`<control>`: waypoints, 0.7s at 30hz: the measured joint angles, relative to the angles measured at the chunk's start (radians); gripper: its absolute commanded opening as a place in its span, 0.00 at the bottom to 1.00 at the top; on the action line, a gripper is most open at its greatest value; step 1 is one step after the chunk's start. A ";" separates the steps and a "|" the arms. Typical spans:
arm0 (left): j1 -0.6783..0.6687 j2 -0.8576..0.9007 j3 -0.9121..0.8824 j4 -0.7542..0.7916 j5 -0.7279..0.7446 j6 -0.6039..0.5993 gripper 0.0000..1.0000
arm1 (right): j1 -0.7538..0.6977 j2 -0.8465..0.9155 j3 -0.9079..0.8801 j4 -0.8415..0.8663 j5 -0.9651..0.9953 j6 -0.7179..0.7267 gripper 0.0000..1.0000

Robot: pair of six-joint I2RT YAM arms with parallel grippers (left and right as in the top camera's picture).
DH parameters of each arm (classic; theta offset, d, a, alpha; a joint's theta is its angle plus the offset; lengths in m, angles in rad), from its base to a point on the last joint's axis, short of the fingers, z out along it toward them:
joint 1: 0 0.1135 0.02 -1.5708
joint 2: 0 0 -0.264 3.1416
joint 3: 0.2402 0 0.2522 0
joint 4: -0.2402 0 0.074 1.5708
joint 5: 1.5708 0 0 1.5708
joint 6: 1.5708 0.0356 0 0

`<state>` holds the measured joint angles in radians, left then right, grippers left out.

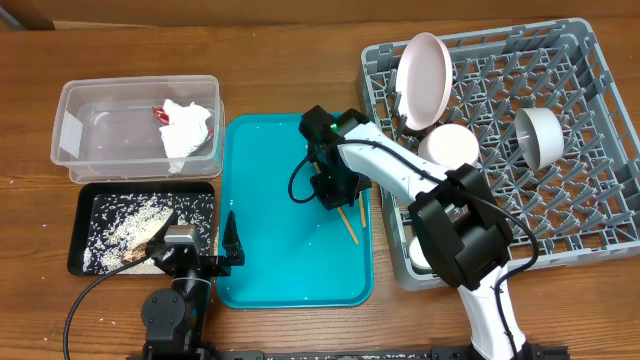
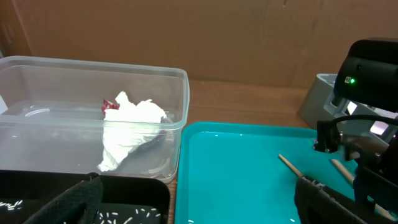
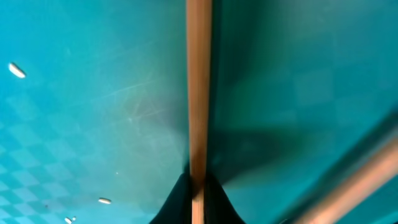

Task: Sort waste into correct bins and load items into the dishwasher
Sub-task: 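Pick one chopstick with the right gripper and drop it in rack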

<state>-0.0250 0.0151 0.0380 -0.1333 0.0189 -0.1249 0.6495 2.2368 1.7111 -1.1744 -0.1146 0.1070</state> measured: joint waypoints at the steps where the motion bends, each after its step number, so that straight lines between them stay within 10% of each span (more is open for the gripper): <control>1: 0.000 0.000 0.000 0.000 0.000 0.000 1.00 | 0.000 0.000 0.003 -0.005 -0.004 0.001 0.04; 21: 0.000 0.000 0.000 0.000 0.000 0.000 1.00 | -0.246 -0.272 0.218 -0.015 0.226 -0.004 0.04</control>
<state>-0.0250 0.0151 0.0380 -0.1333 0.0193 -0.1253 0.4034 1.9648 1.9293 -1.1896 0.1116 0.1032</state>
